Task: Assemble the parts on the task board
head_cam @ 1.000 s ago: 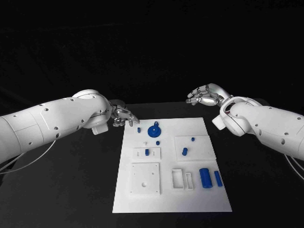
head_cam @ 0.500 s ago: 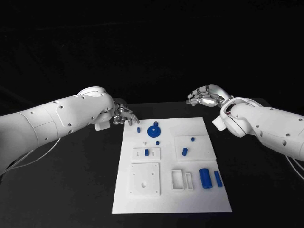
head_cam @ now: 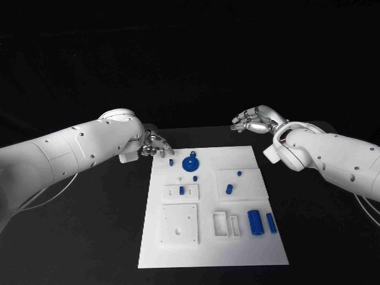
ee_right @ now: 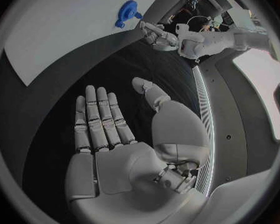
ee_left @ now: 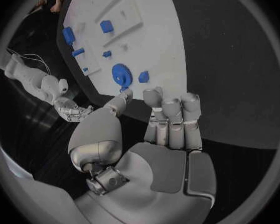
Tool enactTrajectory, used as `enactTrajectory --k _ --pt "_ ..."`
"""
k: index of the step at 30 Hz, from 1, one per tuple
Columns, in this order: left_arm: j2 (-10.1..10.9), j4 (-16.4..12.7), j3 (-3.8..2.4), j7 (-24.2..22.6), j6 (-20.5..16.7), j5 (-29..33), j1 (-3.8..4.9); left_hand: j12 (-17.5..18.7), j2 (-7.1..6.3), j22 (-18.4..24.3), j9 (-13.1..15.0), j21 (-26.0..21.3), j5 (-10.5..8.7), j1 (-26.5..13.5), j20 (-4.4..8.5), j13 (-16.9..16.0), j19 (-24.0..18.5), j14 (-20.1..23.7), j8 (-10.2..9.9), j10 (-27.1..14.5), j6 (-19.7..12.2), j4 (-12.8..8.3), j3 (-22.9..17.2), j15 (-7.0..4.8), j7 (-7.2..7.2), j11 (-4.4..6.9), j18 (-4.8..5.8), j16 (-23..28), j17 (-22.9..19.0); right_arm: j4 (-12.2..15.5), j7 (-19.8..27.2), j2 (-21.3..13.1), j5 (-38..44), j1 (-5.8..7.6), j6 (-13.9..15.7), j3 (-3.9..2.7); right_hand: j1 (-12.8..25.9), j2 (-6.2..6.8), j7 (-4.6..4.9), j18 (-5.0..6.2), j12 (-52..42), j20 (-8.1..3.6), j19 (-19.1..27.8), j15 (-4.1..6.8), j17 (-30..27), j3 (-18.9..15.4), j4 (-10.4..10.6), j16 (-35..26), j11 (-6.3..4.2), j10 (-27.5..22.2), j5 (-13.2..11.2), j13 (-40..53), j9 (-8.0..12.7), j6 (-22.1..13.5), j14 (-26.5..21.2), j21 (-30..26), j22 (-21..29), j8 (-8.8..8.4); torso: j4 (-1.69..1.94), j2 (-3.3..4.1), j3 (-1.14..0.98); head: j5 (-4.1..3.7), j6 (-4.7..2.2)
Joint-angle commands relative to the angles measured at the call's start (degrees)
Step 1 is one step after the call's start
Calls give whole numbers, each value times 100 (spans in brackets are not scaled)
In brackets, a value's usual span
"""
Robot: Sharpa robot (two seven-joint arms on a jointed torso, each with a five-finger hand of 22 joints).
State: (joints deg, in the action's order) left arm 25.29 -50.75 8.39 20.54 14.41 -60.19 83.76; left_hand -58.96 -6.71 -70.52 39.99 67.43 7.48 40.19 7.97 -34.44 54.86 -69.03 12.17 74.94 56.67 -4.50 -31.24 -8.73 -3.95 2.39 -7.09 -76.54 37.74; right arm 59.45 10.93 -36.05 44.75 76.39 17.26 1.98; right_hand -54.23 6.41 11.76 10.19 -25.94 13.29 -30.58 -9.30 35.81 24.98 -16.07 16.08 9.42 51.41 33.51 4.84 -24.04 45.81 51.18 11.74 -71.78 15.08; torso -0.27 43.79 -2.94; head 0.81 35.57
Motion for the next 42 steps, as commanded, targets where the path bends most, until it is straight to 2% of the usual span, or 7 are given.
enactTrajectory --k 1,10,19,23,29,42 --pt "-31 41 -3 -121 176 86 -12 36 43 -4 10 -34 -38 -3 528 3 -53 10 33 -7 -43 23 31 -18 8 33 -15 26 -1 1 27 9 -21 5 19 -4 41 -34 38 107 -37 11 7 7 2 13 37 -23 13 4 39 -9 6 -40 -22 -21 -6 38 0 6 7 0 16" --pt "-119 148 -2 -160 256 189 -46 36 71 -5 17 -35 -42 8 532 2 -58 13 36 -10 -52 27 37 -18 8 32 -15 25 0 18 30 23 -21 16 22 -5 42 -35 38 109 -38 12 7 7 2 15 39 -22 13 4 39 -12 8 -40 -22 -22 -7 39 -8 1 -1 16 31" --pt "-220 310 -2 -184 326 209 -156 35 118 -10 28 -34 -39 44 537 0 -66 20 45 -17 -58 4 53 -17 7 32 -13 23 3 41 27 21 -21 33 24 -6 41 -35 38 110 -39 13 7 7 3 17 40 -22 13 4 39 -15 9 -40 -22 -23 -9 40 -18 11 -2 10 46" --pt "-247 362 -2 -194 348 244 -212 31 185 -16 40 -30 -29 78 541 -4 -71 24 56 -19 -61 -27 74 -17 7 32 -9 19 7 43 26 21 -21 39 23 -6 40 -35 37 111 -40 14 7 7 3 18 40 -22 13 4 39 -16 10 -40 -21 -23 -10 40 -26 23 -7 2 51" --pt "-271 423 -2 -215 326 321 -251 29 255 -20 50 -28 -17 104 543 -6 -77 28 64 -23 -67 -58 99 -16 7 31 -3 17 9 43 26 25 -21 40 21 -6 40 -34 37 112 -41 14 7 7 3 19 40 -22 12 4 39 -18 11 -40 -22 -24 -10 41 -32 33 -11 5 60" --pt "-301 551 -3 -273 332 672 -296 29 605 -29 68 -27 8 154 549 -10 -97 43 71 -40 -103 -111 136 -9 -1 24 14 18 12 17 40 54 -22 40 24 -6 41 -36 37 114 -43 16 6 7 3 22 42 -22 12 5 39 -20 13 -40 -21 -25 -12 42 -20 28 -8 -14 78"
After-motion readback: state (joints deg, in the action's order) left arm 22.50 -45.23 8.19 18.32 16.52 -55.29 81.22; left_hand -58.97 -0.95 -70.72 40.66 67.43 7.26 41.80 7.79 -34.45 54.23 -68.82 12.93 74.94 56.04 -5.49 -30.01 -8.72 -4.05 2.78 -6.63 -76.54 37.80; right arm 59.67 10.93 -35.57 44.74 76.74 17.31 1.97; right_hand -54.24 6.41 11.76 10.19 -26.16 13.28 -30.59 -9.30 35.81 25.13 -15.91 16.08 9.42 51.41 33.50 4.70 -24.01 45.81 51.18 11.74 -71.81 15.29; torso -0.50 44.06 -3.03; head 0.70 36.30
